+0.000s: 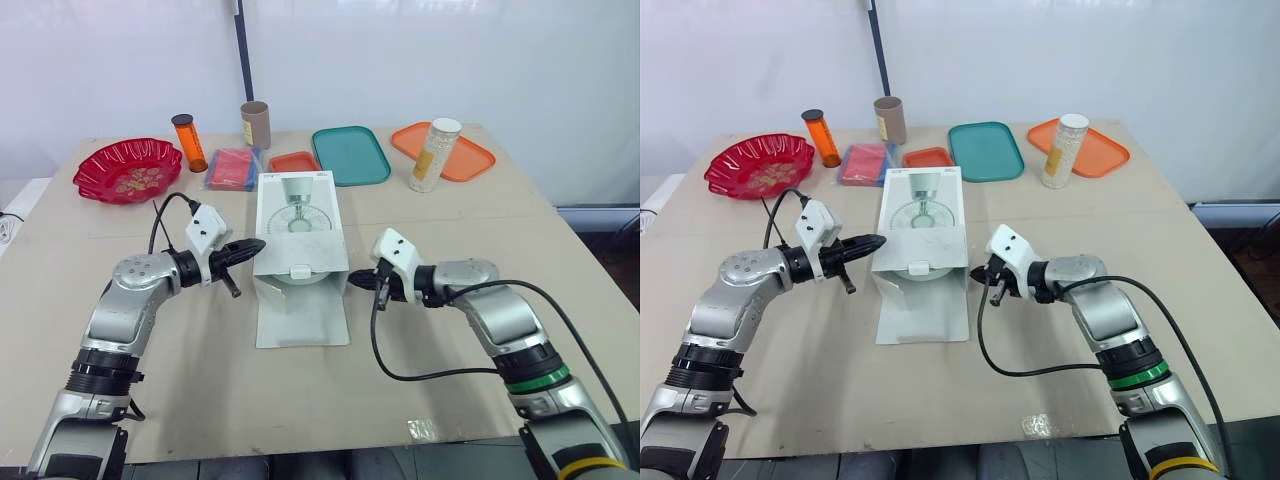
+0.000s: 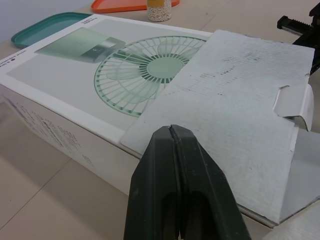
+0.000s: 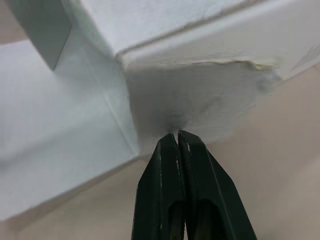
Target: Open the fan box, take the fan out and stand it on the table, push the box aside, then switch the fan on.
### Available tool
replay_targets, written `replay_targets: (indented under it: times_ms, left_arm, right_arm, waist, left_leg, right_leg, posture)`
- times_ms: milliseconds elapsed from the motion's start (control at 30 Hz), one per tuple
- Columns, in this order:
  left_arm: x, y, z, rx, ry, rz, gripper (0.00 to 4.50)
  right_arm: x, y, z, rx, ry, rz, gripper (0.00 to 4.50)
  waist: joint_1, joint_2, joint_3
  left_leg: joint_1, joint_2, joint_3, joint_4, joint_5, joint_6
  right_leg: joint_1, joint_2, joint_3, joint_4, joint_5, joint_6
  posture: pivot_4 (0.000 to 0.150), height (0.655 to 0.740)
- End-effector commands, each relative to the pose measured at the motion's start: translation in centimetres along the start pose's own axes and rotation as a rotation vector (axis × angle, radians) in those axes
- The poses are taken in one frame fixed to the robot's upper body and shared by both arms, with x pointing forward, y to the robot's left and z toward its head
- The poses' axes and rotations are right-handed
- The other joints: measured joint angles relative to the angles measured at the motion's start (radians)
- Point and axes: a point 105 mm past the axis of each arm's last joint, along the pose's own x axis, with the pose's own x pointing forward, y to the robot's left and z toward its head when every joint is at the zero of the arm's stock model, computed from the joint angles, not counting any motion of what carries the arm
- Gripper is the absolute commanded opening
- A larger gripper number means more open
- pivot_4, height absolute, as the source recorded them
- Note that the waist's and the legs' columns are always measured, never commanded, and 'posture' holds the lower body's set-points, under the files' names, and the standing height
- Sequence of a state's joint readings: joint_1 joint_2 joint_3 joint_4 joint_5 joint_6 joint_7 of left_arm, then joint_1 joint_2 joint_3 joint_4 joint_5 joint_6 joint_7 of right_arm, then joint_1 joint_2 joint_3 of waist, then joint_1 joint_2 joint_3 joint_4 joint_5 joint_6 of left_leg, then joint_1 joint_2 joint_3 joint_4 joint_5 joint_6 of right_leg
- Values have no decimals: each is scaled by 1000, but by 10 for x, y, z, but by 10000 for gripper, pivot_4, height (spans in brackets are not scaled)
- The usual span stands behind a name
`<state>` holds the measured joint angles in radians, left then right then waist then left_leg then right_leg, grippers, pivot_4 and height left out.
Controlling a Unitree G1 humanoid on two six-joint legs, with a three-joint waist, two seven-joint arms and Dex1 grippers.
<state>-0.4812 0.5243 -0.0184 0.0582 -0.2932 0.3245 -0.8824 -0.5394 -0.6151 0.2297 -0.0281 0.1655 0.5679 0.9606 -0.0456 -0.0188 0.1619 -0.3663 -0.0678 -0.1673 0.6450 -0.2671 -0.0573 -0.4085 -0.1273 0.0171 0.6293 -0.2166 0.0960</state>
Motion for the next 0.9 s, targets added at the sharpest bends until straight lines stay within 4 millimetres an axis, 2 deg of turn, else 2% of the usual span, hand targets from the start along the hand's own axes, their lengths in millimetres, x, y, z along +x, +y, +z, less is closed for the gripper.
replay_targets:
  times_ms: [33, 200, 300, 467, 600, 900]
  left_arm:
    - [-1, -3, -12, -13, 43, -14, 0]
    - [0, -4, -13, -13, 44, -16, 0]
    - [1, -4, -13, -13, 42, -15, 0]
    - [-2, -3, -12, -12, 39, -11, 0]
    - [-7, -1, -8, -8, 37, -2, 0]
    - [-19, 6, 14, 31, 1, 26, 0]
  right_arm:
    - [-20, 7, 21, -67, -68, 56, 583]
    - [-32, 20, 38, -63, -158, 140, 583]
    - [-39, 24, 60, -21, -269, 178, 583]
    - [-32, 8, 83, 51, -360, 124, 583]
    - [-8, -13, 78, 58, -293, 1, 583]
    - [19, -16, 55, 0, -177, -42, 583]
  waist:
    - [1, 0, 0]
    - [0, 0, 0]
    - [1, 0, 0]
    - [0, 0, 0]
    - [1, 0, 0]
    - [-2, 0, 0]
  left_leg:
    - [0, 0, 0, 0, -1, 1]
    - [0, 0, 0, 0, -2, 3]
    - [0, 0, 0, 0, -2, 3]
    - [1, 0, 0, 0, -1, 3]
    - [1, 0, 0, 0, -2, 3]
    - [0, 0, 0, 0, -1, 2]
  right_leg:
    - [0, 0, 0, 0, 0, 0]
    - [1, 0, 0, 0, 0, 0]
    - [1, 0, 0, 0, 0, 0]
    - [1, 0, 0, 0, 0, 0]
    - [1, 0, 0, 0, 0, 0]
    - [-1, 0, 0, 0, 0, 0]
  posture:
    - [1500, 7384]
    - [1500, 7384]
    - [1500, 7384]
    - [1500, 7384]
    - [1500, 7384]
    - [1500, 7384]
